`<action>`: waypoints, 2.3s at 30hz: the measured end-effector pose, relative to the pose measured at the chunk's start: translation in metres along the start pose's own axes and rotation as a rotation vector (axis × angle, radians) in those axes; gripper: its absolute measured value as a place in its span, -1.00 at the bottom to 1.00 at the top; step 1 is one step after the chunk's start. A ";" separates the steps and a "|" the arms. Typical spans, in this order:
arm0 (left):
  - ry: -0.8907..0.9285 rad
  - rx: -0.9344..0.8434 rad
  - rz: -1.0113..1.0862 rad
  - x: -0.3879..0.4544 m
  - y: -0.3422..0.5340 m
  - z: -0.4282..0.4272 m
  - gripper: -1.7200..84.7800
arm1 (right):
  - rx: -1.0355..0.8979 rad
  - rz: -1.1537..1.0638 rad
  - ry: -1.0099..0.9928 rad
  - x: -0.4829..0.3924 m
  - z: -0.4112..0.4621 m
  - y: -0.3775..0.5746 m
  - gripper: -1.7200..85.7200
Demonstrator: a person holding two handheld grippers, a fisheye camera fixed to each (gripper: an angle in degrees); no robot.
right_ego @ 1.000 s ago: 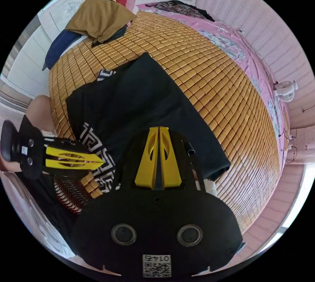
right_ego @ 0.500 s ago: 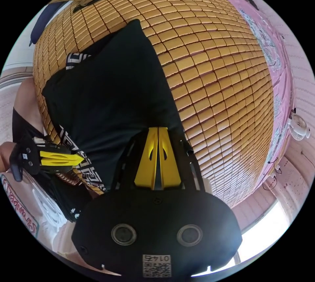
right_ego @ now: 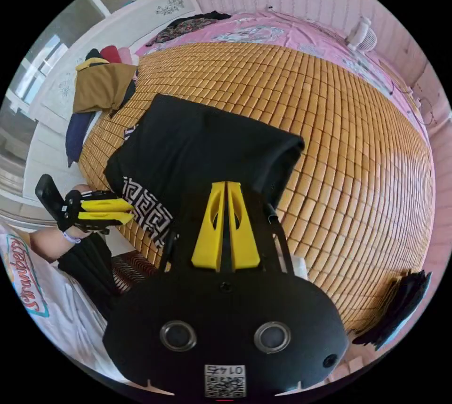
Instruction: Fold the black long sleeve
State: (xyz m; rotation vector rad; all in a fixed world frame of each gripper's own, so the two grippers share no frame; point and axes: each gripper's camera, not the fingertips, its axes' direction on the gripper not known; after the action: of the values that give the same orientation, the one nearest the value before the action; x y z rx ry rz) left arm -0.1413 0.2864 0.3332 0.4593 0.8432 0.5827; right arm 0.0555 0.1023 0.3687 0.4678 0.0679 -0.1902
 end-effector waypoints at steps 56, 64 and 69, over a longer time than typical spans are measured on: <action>0.069 -0.014 0.409 0.156 0.052 -0.049 -0.92 | 0.478 0.526 -0.338 0.235 -0.120 0.308 -0.95; 0.089 0.168 0.046 0.062 0.033 -0.107 -0.91 | 0.526 0.307 -0.323 0.193 -0.173 0.221 -0.92; -0.222 0.088 -0.282 -0.047 0.053 -0.112 -0.82 | 0.599 0.216 -0.398 0.148 -0.136 0.109 -0.82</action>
State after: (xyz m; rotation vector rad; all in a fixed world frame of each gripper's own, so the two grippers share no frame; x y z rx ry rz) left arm -0.2707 0.3131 0.3254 0.4656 0.7065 0.2307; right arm 0.2188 0.2350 0.2798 1.0192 -0.4399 -0.0851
